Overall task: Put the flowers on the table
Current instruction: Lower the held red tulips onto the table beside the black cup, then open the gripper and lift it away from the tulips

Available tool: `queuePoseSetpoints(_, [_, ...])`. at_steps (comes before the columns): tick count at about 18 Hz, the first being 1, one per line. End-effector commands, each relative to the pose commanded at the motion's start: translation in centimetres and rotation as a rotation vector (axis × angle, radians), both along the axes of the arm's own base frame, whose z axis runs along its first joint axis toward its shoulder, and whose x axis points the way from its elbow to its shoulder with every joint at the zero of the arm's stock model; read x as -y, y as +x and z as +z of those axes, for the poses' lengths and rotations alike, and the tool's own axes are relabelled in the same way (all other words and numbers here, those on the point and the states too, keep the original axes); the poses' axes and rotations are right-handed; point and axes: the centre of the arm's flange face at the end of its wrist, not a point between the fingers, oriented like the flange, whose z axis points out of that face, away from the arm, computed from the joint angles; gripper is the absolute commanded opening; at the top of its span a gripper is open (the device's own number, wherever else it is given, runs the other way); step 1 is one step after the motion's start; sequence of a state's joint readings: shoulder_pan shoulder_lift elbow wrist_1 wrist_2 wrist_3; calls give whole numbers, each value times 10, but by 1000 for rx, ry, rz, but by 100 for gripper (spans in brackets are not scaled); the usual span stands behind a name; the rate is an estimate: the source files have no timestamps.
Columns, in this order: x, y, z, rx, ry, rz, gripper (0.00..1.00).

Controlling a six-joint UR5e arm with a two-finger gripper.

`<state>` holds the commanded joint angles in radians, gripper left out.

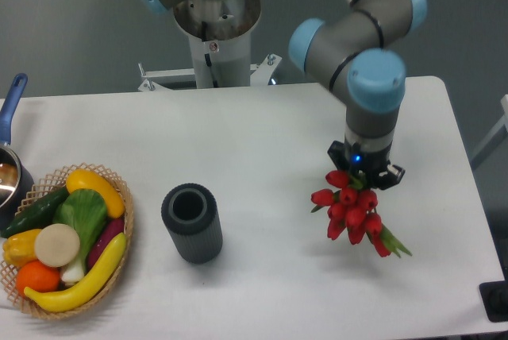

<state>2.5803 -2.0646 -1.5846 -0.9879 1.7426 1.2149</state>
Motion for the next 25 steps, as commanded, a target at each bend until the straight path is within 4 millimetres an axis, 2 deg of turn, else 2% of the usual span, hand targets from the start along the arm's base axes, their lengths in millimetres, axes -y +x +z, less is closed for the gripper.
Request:
queuePoseSetpoints(2, [-5, 1, -14, 18, -8, -5, 36])
queuePoseSetpoints(5, [-9, 4, -16, 23, -6, -13, 39])
queuePoseSetpoints(7, [-10, 4, -13, 23, 5, -14, 60])
queuePoseSetpoints(8, [-11, 4, -12, 23, 18, -14, 65])
queuePoseSetpoints(10, [-12, 3, -4, 20, 45, -13, 82])
queuePoseSetpoints(12, [-12, 5, 21, -12, 71, -16, 100])
queuePoseSetpoints(15, [-7, 5, 66, -51, 149, -12, 100])
queuePoseSetpoints(17, [6, -16, 91, -84, 189, 14, 100])
queuePoseSetpoints(19, [16, -28, 110, -108, 209, 26, 100])
queuePoseSetpoints(22, [45, -43, 144, -120, 267, -32, 100])
queuePoseSetpoints(25, [89, -49, 168, -68, 259, -135, 100])
